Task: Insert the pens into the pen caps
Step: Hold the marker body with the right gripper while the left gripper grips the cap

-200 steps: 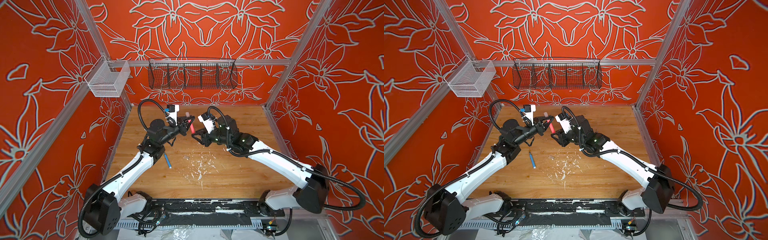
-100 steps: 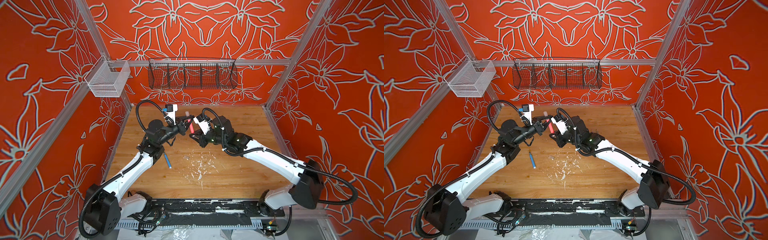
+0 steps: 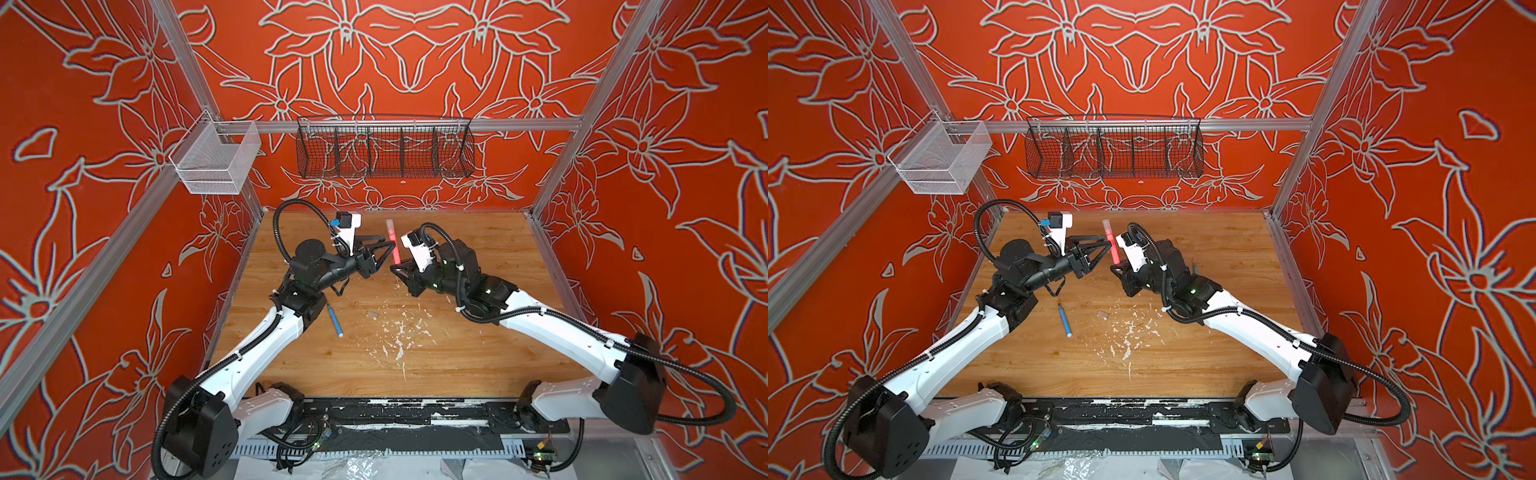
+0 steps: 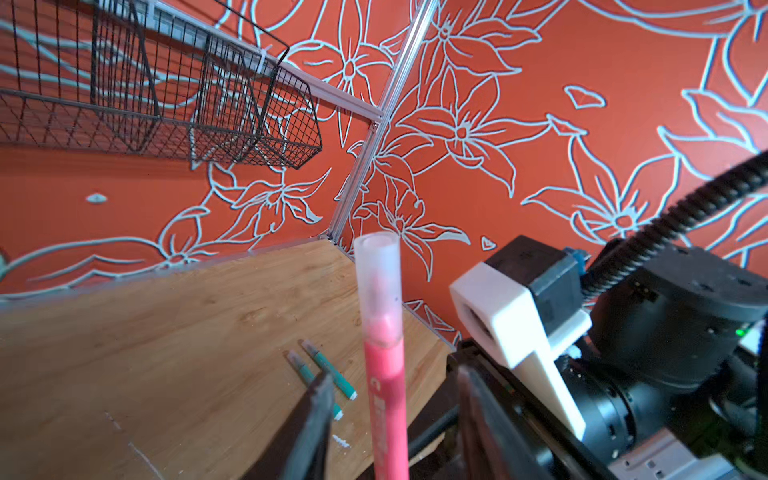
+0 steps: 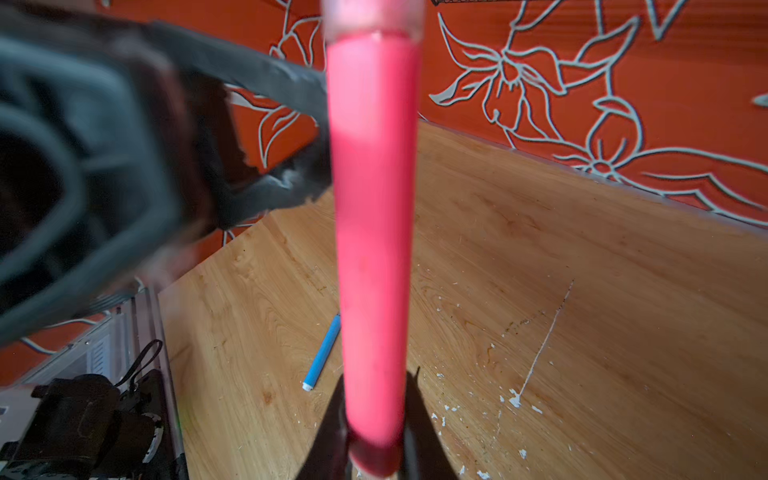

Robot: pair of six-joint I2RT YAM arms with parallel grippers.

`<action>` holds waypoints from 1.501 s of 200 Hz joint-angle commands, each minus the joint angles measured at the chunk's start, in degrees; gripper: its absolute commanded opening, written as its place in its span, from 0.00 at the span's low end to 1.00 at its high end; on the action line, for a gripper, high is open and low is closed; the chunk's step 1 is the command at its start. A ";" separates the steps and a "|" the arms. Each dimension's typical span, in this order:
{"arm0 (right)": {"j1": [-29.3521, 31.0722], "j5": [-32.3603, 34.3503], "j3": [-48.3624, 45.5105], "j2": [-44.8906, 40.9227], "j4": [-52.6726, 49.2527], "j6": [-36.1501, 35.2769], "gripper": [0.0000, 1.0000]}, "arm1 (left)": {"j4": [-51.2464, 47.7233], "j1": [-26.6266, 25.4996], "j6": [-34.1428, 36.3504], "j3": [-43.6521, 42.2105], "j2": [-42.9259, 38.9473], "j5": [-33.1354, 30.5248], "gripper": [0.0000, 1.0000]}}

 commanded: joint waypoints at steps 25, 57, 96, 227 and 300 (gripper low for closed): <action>-0.08 2.20 -1.06 -2.95 2.53 -1.90 0.00 | -2.05 0.33 4.03 2.18 -0.66 2.26 0.32; 0.13 1.83 -1.83 -3.45 3.90 -1.17 0.00 | -2.36 0.34 3.00 3.02 1.48 4.49 0.45; 1.72 1.67 -2.20 -2.91 4.73 -1.13 0.00 | 0.78 0.32 -0.01 2.37 3.00 5.37 0.43; 3.67 1.51 -0.63 -0.86 4.47 -2.01 0.00 | 4.83 0.32 -3.33 1.51 4.42 6.18 0.00; 3.79 4.39 -0.19 -1.99 3.56 -1.25 0.30 | 4.75 0.33 -3.17 1.26 4.05 4.98 0.00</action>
